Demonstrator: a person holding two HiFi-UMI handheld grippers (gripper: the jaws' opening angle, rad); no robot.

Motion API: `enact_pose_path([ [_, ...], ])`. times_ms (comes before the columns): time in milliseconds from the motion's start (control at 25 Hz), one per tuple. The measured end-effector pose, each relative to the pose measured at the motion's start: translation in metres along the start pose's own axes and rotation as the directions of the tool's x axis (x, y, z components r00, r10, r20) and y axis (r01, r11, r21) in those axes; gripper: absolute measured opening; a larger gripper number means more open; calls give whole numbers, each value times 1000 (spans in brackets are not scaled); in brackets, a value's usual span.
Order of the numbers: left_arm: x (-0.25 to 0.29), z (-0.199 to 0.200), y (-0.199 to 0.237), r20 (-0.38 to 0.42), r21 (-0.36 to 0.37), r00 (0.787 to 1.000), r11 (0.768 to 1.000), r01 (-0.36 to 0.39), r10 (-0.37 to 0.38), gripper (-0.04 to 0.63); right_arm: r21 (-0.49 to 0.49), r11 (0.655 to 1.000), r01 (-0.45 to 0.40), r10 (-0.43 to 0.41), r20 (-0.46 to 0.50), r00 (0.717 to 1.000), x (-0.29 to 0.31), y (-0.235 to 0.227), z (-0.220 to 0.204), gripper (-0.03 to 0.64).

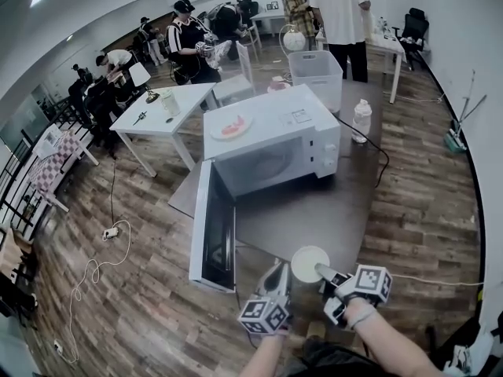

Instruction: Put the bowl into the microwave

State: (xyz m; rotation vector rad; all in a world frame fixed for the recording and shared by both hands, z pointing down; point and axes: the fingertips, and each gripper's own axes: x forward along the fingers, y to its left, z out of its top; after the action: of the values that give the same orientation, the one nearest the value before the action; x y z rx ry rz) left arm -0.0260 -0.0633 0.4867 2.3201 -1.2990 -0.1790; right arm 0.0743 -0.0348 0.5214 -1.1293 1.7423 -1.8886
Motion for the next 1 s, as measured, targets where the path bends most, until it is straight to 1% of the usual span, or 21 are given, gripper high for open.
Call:
enact_pose_path([
  [280, 28, 1, 8, -1, 2, 1000, 1000, -25, 25, 12, 4, 1000, -3, 3, -20, 1000, 17, -3, 27, 143],
  [680, 44, 5, 14, 10, 19, 999, 999, -48, 48, 12, 8, 1000, -12, 12, -39, 999, 31, -7, 44, 144],
  [1000, 66, 9, 20, -3, 34, 999, 999, -33, 33, 12, 32, 999, -16, 18, -35, 999, 51, -9, 61, 144],
])
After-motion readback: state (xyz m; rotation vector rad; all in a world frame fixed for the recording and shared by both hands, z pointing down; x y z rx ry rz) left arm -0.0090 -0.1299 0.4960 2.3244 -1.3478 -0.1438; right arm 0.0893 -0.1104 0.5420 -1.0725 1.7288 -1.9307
